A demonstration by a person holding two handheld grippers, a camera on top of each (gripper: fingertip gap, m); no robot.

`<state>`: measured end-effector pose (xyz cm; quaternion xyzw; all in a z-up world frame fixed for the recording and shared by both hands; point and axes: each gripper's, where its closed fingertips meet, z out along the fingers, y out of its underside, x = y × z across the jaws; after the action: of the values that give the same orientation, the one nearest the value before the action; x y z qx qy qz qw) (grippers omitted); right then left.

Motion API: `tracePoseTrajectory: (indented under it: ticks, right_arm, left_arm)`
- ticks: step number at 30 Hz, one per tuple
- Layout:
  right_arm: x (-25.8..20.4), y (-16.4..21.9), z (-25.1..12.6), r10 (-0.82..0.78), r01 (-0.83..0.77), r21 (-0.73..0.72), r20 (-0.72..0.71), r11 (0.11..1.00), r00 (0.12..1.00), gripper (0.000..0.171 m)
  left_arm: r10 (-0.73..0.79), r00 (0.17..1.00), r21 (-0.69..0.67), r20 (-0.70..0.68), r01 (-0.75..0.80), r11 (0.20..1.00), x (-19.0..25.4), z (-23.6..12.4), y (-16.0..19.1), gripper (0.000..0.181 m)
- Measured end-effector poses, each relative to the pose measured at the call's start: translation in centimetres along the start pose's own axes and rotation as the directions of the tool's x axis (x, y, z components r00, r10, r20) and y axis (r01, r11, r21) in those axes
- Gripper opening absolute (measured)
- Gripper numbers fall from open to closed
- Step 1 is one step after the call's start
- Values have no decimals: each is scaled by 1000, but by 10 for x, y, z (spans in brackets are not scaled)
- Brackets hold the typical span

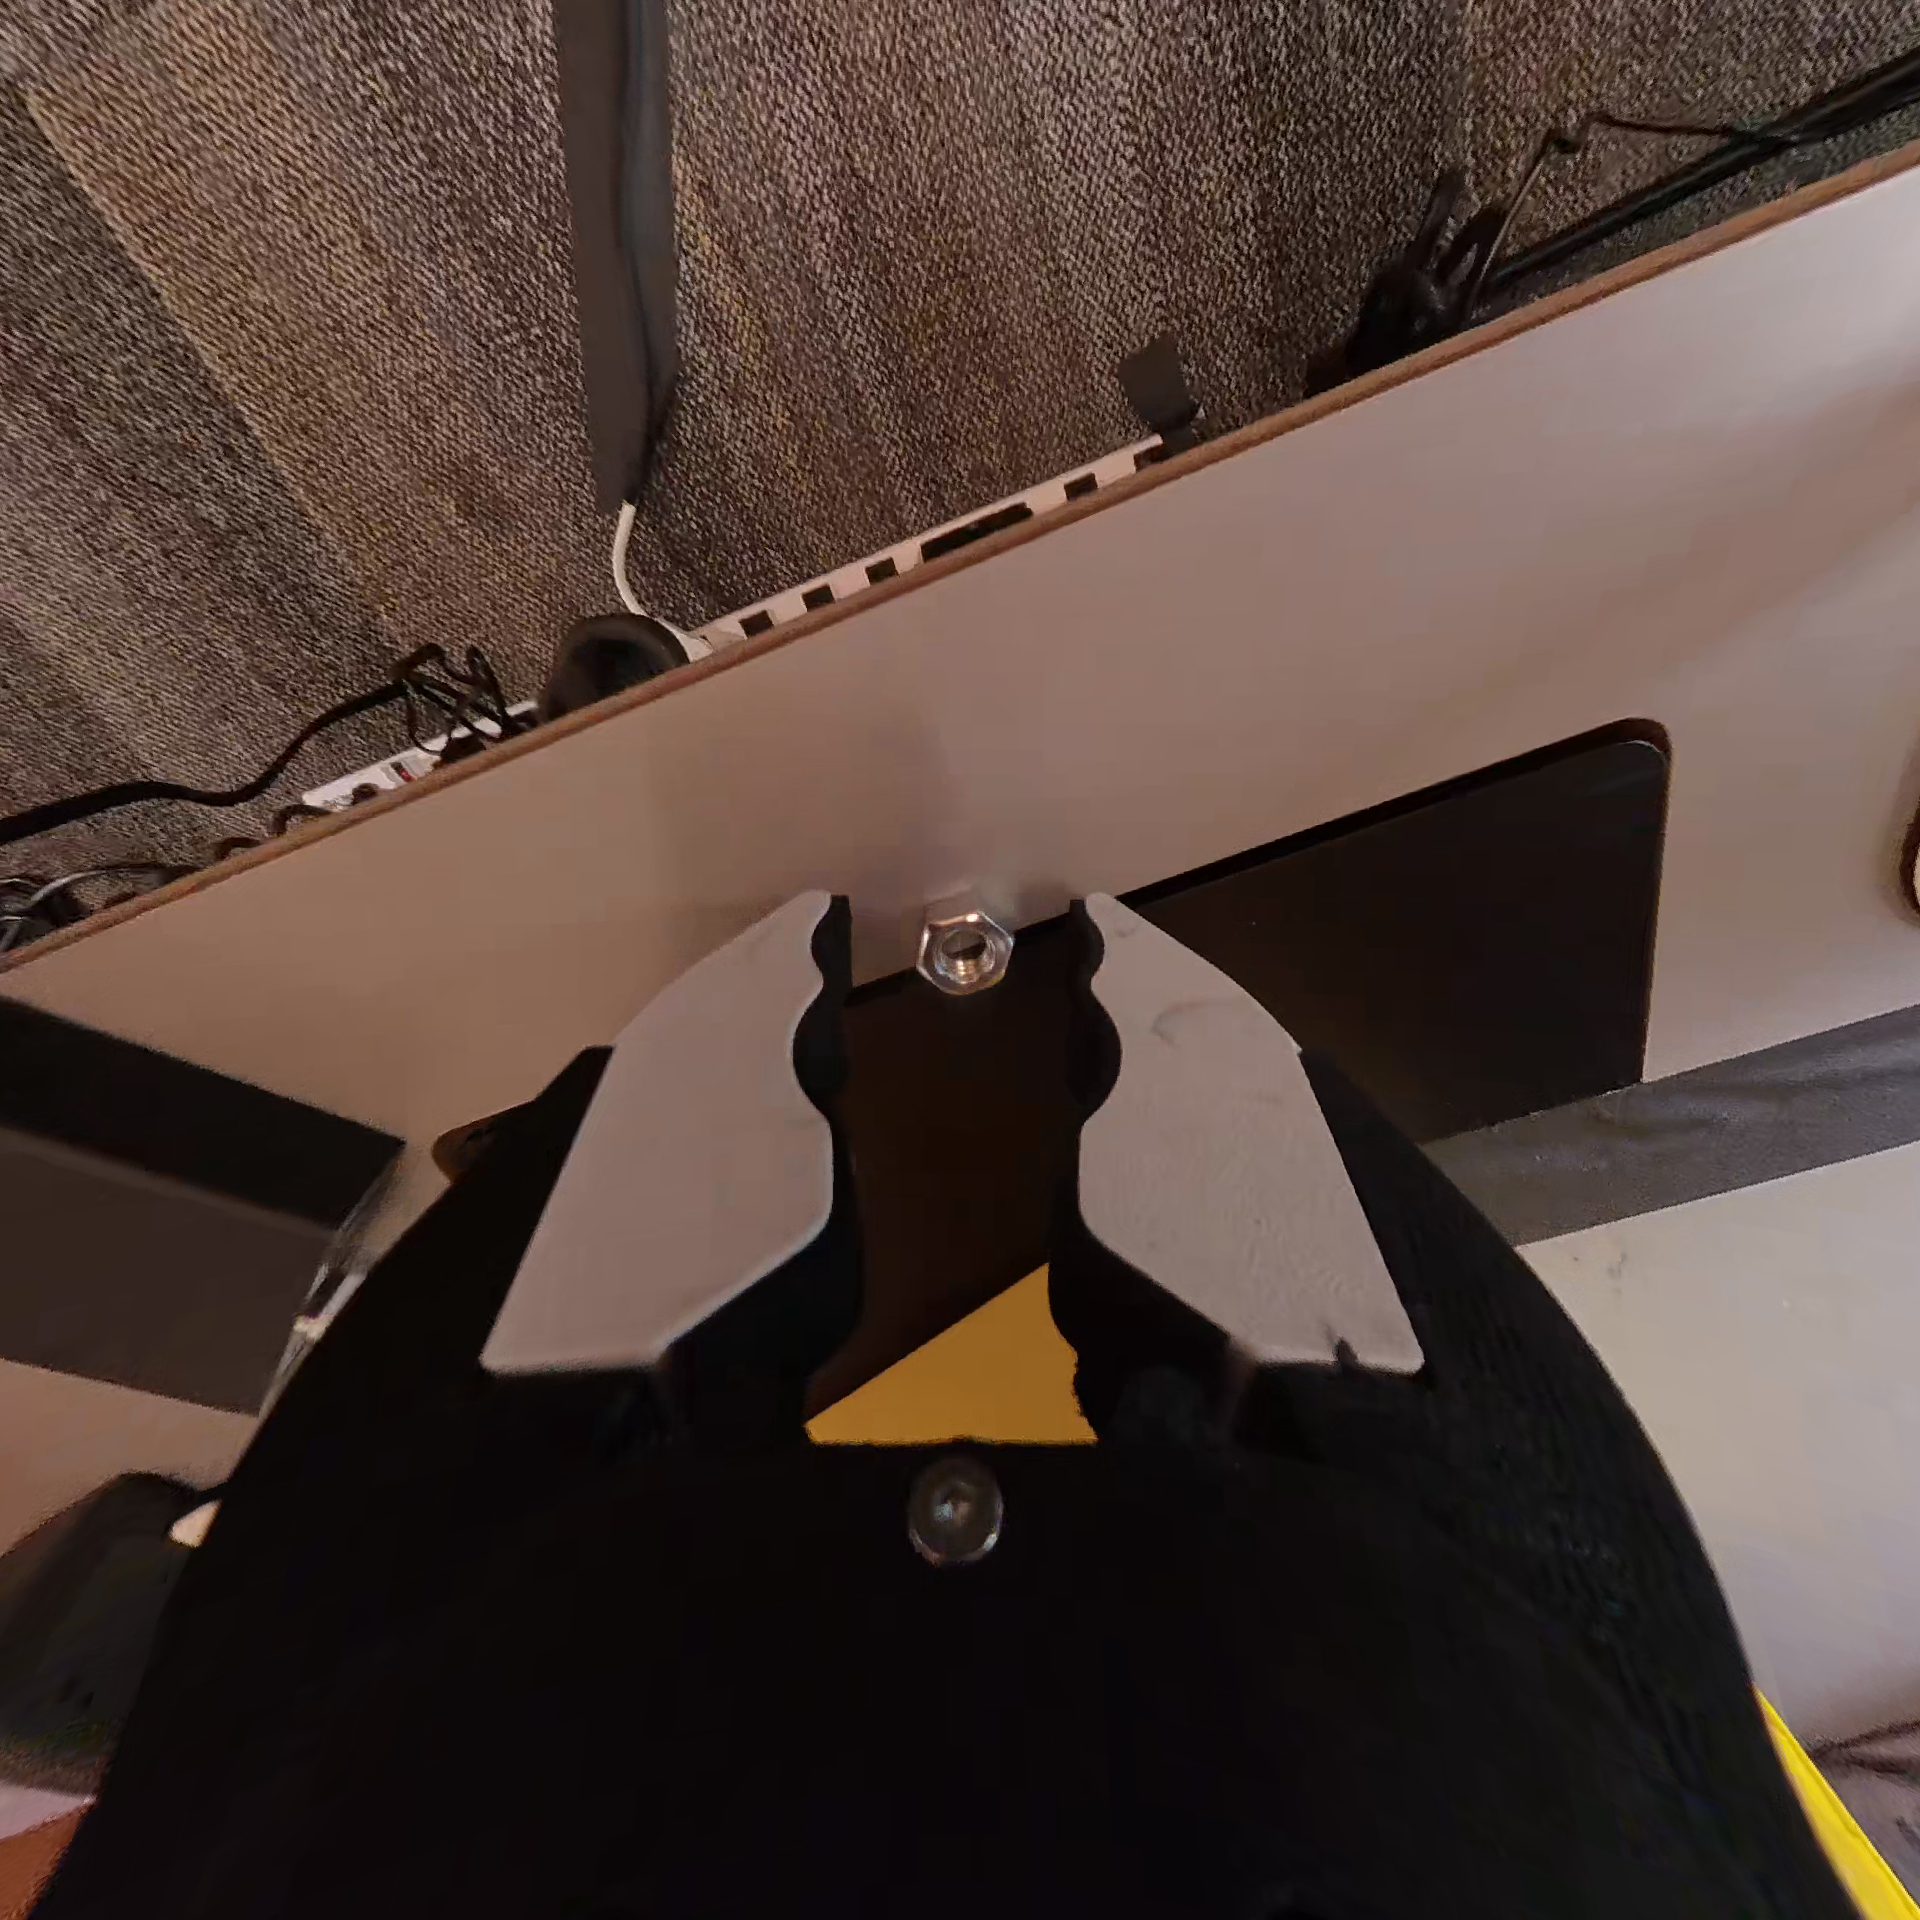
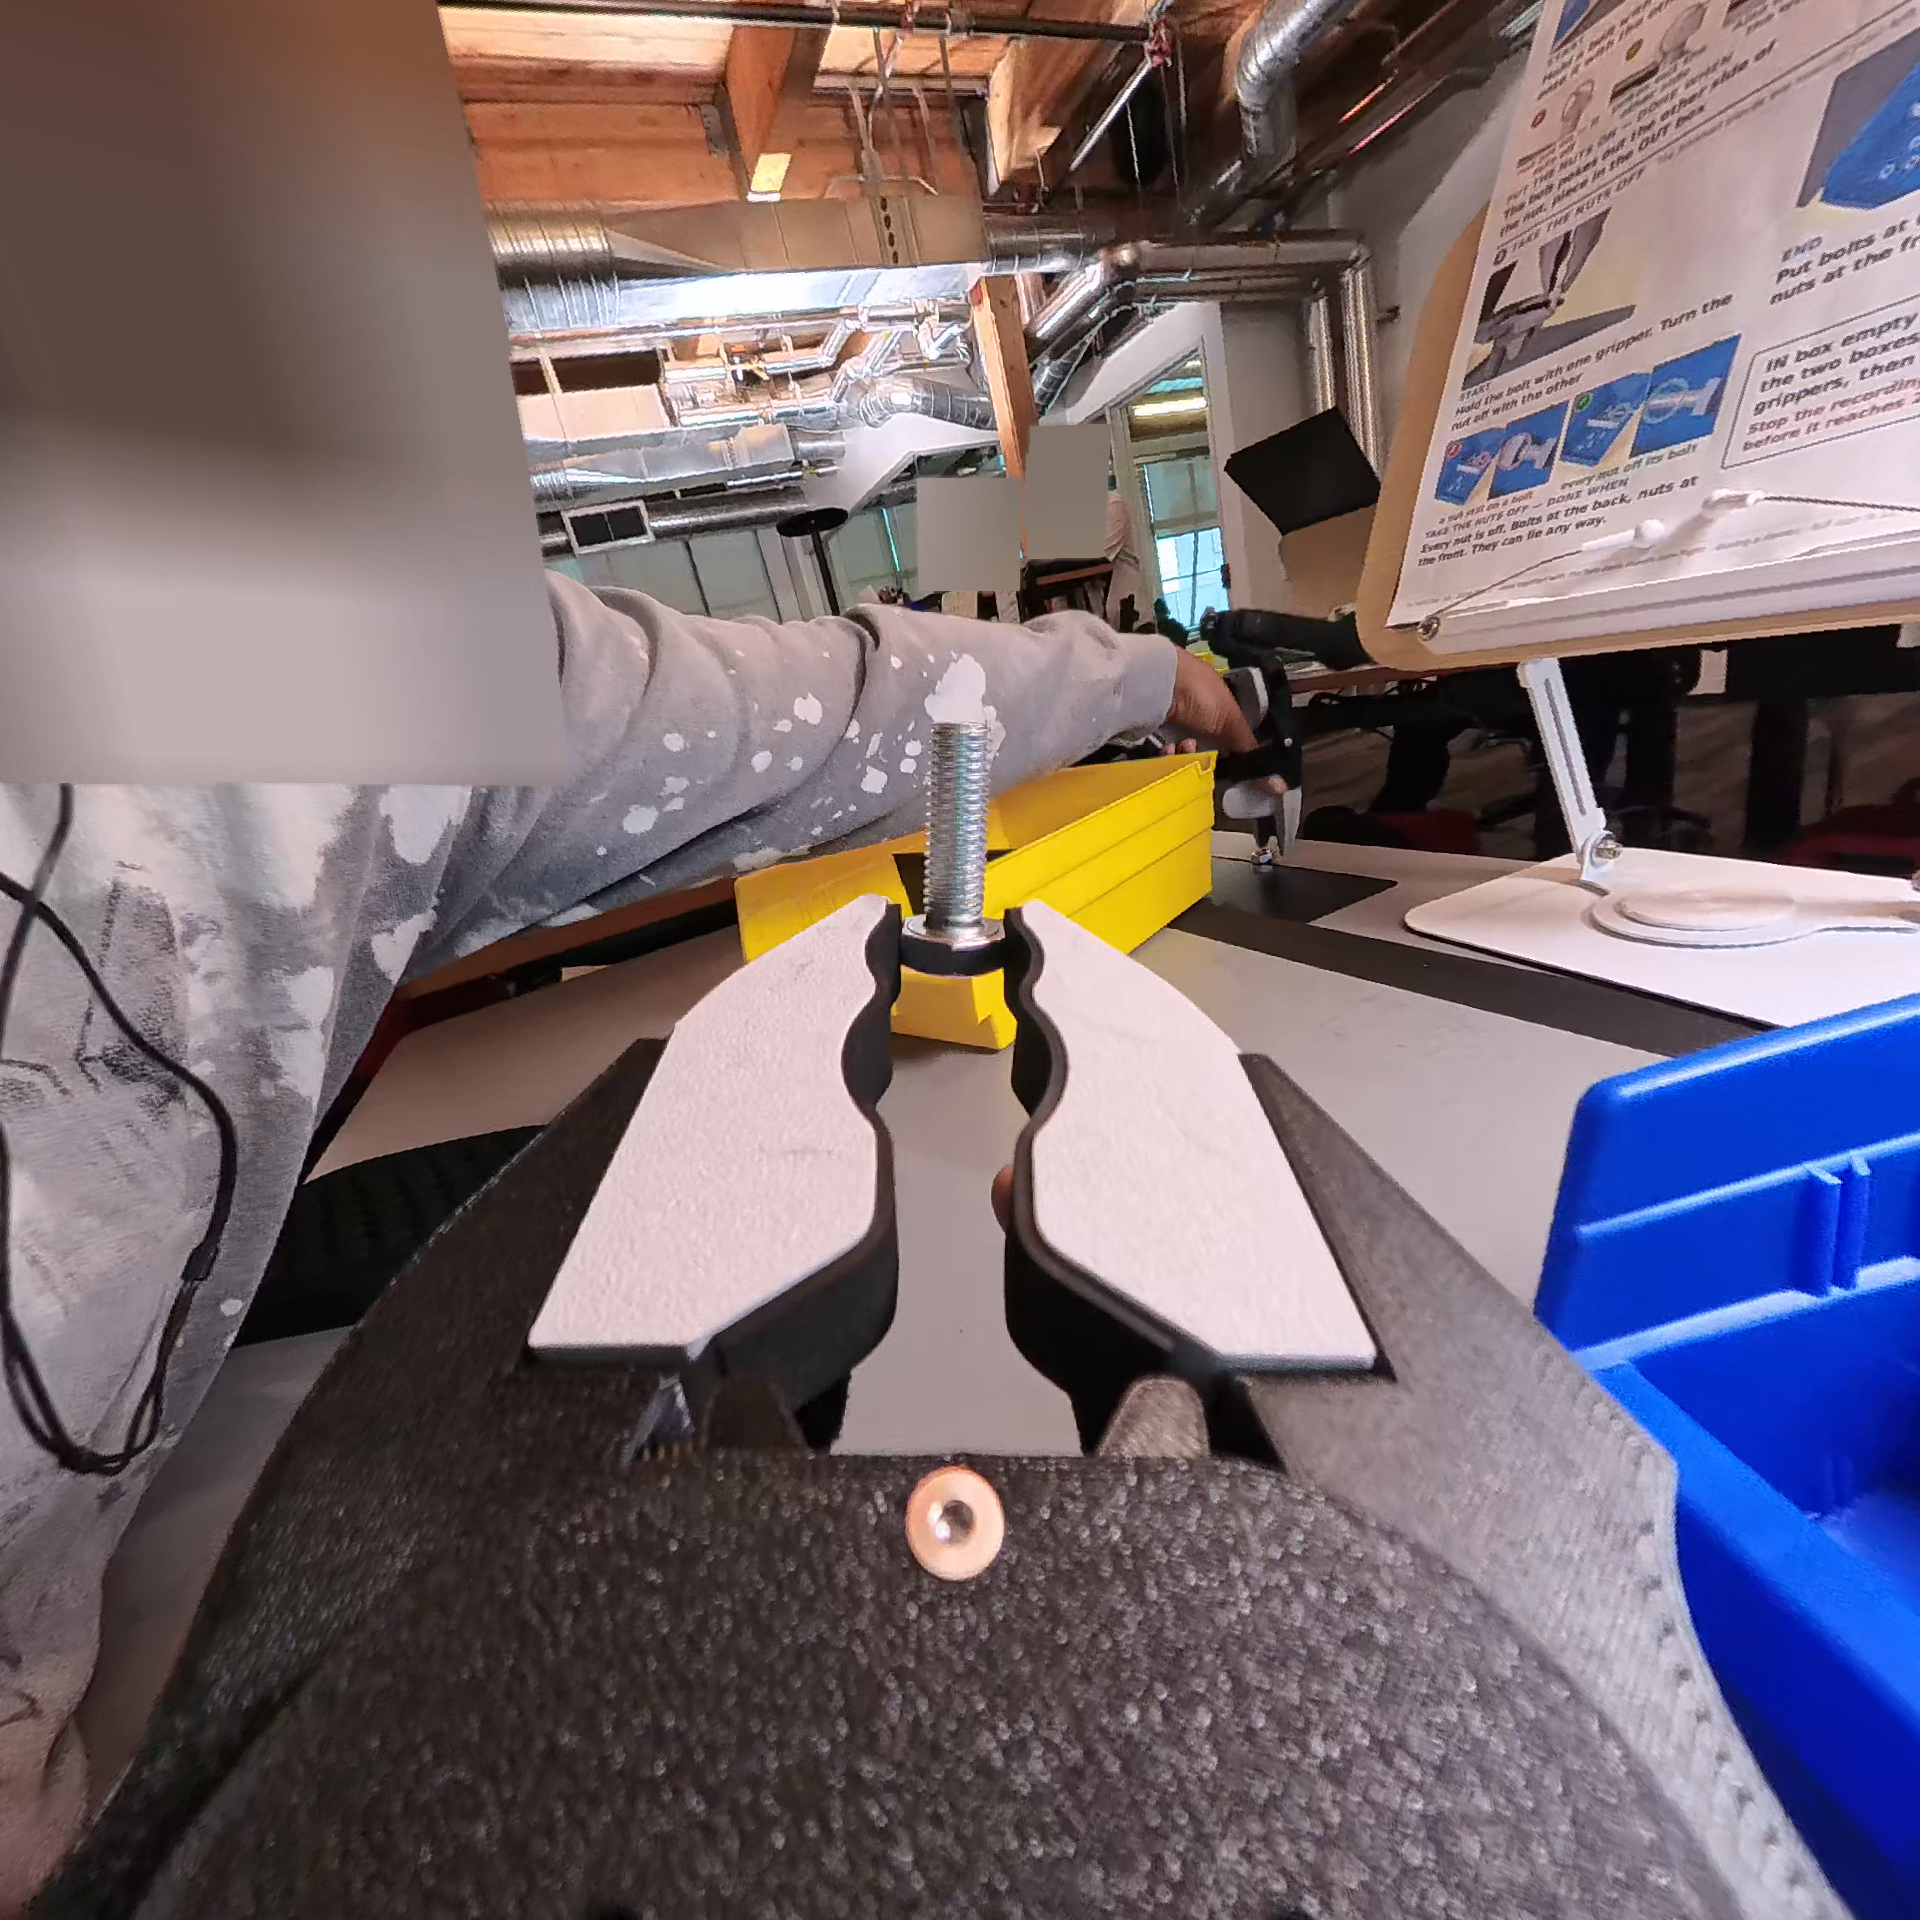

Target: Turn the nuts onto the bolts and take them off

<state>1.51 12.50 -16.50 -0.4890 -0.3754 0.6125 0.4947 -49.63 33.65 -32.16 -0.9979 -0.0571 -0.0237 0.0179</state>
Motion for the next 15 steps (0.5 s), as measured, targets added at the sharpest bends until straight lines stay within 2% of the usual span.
tracePoseTrajectory:
  ticks: [13, 15]
  right_arm:
    - [2, 2, -1, 17, -17, -7, 2, 1000, 1000, 18]
    - [2, 2, 0, 16, -16, -9, 1, 1000, 1000, 18]
  left_arm:
    - [-7, 999, -50, 44, 9, 999, -4, 5, 7, 29]
    - [-7, 999, -50, 42, 9, 999, -4, 5, 7, 22]
